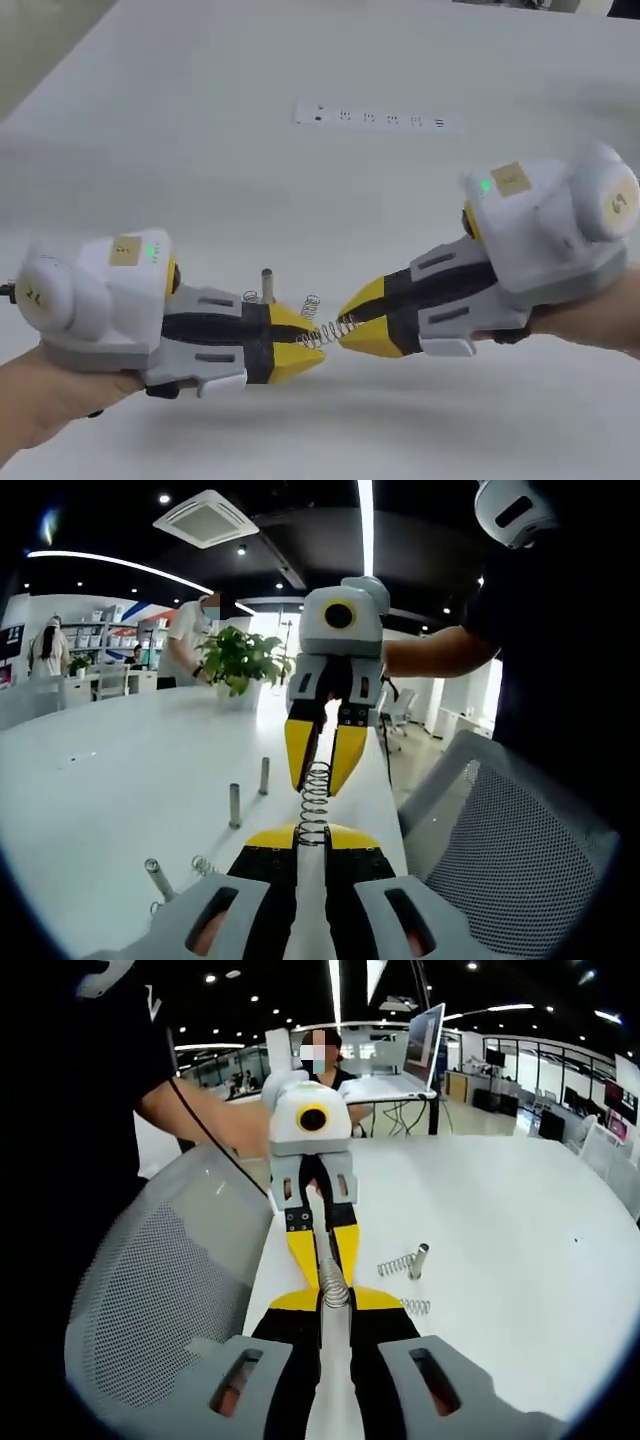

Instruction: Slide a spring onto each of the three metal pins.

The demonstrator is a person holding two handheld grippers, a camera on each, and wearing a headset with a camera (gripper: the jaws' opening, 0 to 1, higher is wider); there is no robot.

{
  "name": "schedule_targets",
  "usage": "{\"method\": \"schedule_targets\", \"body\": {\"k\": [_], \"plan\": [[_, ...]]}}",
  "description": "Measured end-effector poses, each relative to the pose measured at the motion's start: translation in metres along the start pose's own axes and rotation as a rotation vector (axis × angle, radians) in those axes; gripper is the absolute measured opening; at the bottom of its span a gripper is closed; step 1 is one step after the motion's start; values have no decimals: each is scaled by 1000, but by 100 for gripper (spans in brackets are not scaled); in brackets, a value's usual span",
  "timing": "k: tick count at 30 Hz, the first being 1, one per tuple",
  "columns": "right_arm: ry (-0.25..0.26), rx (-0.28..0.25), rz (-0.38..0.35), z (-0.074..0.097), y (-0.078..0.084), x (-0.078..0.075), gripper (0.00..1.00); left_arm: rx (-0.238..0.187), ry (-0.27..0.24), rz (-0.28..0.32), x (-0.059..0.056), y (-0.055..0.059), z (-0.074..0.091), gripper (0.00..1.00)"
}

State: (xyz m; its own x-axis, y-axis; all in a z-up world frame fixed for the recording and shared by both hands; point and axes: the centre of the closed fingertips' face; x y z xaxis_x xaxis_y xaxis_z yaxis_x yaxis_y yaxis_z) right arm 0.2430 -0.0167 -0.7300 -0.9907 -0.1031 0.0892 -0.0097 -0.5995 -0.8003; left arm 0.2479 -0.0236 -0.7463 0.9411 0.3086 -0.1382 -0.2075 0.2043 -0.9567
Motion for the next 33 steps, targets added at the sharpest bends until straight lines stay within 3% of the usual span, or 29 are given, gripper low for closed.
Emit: {"method": "schedule_targets", "body": {"k": [14,18,22,33], "plan": [[-9,158,112,-2,-3,1,7,15,6,-30,-1,6,-7,1],[-5,185,145,-2,-7,1,7,-5,8,-34,1,4,-7,1],[-11,197,155,-2,-10,3,7,-13,20,-57,-1,2,-9,1],[-26,329,141,0,-2,6,7,-8,38,-67,-6,3,-18,1]]}}
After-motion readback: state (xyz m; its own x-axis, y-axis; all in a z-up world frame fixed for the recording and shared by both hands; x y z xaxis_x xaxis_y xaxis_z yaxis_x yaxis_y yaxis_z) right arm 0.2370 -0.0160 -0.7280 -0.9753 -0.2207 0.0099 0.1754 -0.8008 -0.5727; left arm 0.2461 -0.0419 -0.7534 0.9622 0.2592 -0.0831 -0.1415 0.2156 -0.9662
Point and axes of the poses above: the centre of the closed fingertips' face, and the gripper's own axes: z roughly backward along the fingers, x roughly to its left, y roughly out of its underside, and after that the axes turned 2 degrees about -y, right-handed
